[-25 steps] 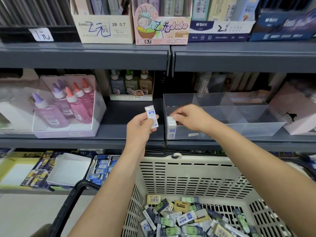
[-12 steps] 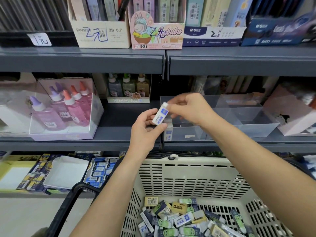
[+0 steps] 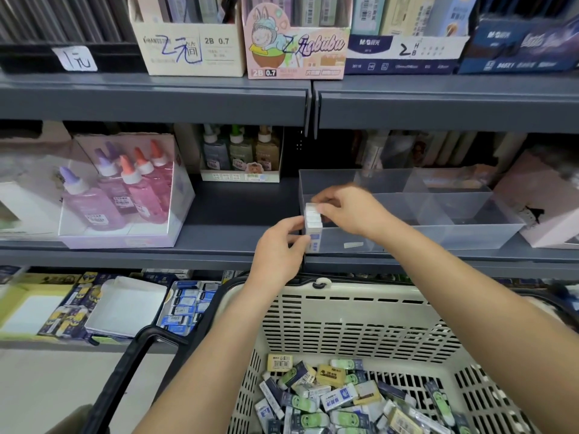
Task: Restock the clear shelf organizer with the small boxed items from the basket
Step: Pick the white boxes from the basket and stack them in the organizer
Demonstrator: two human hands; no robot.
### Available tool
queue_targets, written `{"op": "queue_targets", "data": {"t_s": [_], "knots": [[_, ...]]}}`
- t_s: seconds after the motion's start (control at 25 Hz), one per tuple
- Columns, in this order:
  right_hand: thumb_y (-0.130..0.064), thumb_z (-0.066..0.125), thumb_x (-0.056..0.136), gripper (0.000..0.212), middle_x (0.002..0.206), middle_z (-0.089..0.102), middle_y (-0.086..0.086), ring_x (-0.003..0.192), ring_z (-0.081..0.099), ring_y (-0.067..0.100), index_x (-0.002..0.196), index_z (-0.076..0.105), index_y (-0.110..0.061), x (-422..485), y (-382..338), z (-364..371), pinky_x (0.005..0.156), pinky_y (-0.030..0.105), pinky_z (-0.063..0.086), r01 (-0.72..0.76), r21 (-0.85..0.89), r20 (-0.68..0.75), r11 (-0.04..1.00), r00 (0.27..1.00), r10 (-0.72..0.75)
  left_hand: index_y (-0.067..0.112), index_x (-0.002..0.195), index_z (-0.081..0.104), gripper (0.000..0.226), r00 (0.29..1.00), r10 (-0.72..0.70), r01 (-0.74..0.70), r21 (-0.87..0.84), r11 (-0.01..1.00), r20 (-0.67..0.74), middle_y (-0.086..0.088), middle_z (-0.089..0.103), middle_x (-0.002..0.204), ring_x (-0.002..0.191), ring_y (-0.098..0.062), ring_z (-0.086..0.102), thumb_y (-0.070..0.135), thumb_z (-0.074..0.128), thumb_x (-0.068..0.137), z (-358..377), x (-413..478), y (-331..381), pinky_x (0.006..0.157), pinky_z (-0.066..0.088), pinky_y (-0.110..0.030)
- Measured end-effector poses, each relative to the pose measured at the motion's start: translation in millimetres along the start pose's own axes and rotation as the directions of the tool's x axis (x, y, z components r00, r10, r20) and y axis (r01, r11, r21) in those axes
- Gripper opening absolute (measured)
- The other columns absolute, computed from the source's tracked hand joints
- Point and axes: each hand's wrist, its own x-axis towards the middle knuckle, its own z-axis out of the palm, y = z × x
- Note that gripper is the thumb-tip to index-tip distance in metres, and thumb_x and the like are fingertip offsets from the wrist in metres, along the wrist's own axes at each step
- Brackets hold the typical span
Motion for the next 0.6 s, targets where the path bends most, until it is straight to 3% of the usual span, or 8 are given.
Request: {"op": "queue_targets", "data": {"t_s": [0.12, 0.28, 0.6], "knots": [[-0.027, 0.058, 0.085, 0.040, 0.119, 0.063, 0.002, 0.105, 0.059, 0.013, 0.123, 0.057, -0.016, -0.6, 4.3, 0.5, 0.089, 0.025, 0.045, 0.018, 0.028, 0.085, 0.999, 0.996, -0.020, 0.022, 0.127, 0.055, 0.037, 1.000, 0.023, -0.022, 0.019, 1.000, -0.006, 0.006, 0.064, 0.115, 0.101, -0.008, 0.062, 0.013, 0.056, 0.091, 1.5, 1.1, -0.6, 0.093, 0.049, -0.033], [-0.023, 0.070, 0.076, 0.052, 0.105, 0.065, -0.003, 0.087, 0.062, 0.005, 0.124, 0.052, -0.016, -2.1, 8.8, -1.9, 0.080, 0.023, 0.051, 0.025, 0.152, 0.230, 0.988, 0.971, -0.060, 0.022, 0.129, 0.053, 0.038, 0.999, 0.047, -0.046, 0.068, 0.997, -0.002, 0.006, 0.063, 0.120, 0.100, -0.009, 0.062, 0.014, 0.054, 0.093, 3.6, 2.1, -2.0, 0.092, 0.049, -0.033], [-0.024, 0.071, 0.076, 0.042, 0.104, 0.067, -0.001, 0.088, 0.063, 0.013, 0.114, 0.054, -0.021, -2.9, 13.0, 1.1, 0.077, 0.029, 0.051, 0.052, 0.091, 0.170, 0.994, 0.983, -0.067, 0.033, 0.130, 0.050, 0.040, 0.999, 0.052, -0.052, 0.103, 0.993, 0.004, 0.013, 0.061, 0.119, 0.089, -0.008, 0.063, 0.018, 0.052, 0.093, 10.0, 3.5, -3.9, 0.087, 0.051, -0.039]]}}
